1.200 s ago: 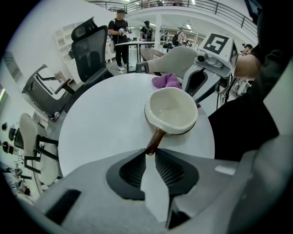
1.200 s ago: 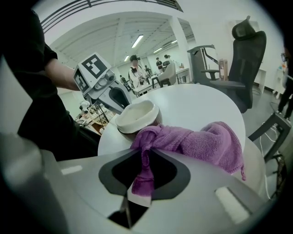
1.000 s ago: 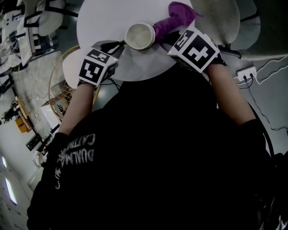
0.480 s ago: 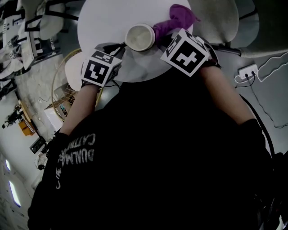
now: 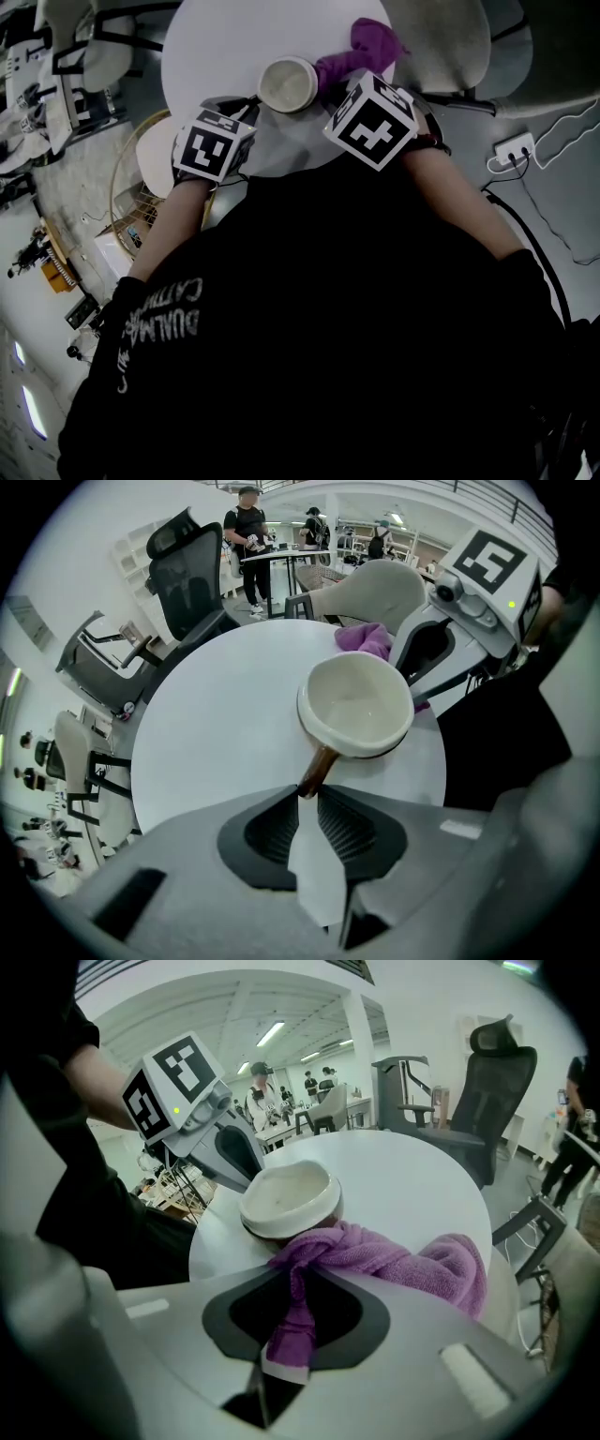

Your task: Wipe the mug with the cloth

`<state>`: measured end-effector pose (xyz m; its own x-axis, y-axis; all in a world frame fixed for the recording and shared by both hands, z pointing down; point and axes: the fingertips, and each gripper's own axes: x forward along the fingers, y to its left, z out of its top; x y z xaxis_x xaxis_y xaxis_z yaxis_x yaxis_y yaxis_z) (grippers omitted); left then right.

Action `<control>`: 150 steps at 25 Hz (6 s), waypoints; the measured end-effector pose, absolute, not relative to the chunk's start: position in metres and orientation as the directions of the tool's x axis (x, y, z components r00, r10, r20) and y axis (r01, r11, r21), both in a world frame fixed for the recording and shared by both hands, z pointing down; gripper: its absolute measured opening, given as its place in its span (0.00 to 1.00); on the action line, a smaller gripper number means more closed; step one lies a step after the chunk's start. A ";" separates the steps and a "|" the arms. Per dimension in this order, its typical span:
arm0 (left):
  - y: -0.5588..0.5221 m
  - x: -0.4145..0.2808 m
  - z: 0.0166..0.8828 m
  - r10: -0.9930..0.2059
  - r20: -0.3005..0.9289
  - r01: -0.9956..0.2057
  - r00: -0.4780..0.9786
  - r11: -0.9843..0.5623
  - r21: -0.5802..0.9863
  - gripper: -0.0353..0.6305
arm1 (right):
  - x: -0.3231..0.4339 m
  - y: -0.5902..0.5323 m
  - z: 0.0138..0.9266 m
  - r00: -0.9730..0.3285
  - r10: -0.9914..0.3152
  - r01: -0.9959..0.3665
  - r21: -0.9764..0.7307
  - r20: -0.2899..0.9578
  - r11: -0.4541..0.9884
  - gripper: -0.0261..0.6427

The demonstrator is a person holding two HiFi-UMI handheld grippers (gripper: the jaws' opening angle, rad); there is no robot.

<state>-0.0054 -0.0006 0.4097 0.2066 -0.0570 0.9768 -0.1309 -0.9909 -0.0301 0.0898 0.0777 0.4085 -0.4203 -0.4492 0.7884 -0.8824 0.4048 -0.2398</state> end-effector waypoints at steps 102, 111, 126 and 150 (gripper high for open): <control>0.076 -0.029 0.418 0.234 0.924 0.504 0.302 -0.862 0.054 0.06 | -0.011 0.078 0.415 -0.235 -0.710 -0.860 -0.482 0.664 -0.167 0.07; 0.070 -0.027 0.418 0.298 0.888 0.447 0.350 -0.886 0.122 0.06 | -0.011 0.072 0.420 -0.222 -0.670 -0.877 -0.445 0.708 -0.179 0.07; 0.054 -0.019 0.380 0.300 0.825 0.292 0.480 -0.941 0.172 0.06 | -0.011 0.069 0.406 -0.370 -0.550 -0.848 -0.514 0.749 -0.130 0.07; 0.023 -0.024 0.295 -0.378 0.698 -0.595 0.608 -0.799 0.085 0.06 | 0.062 0.069 0.273 -0.831 -0.423 -0.511 -0.794 0.360 0.329 0.07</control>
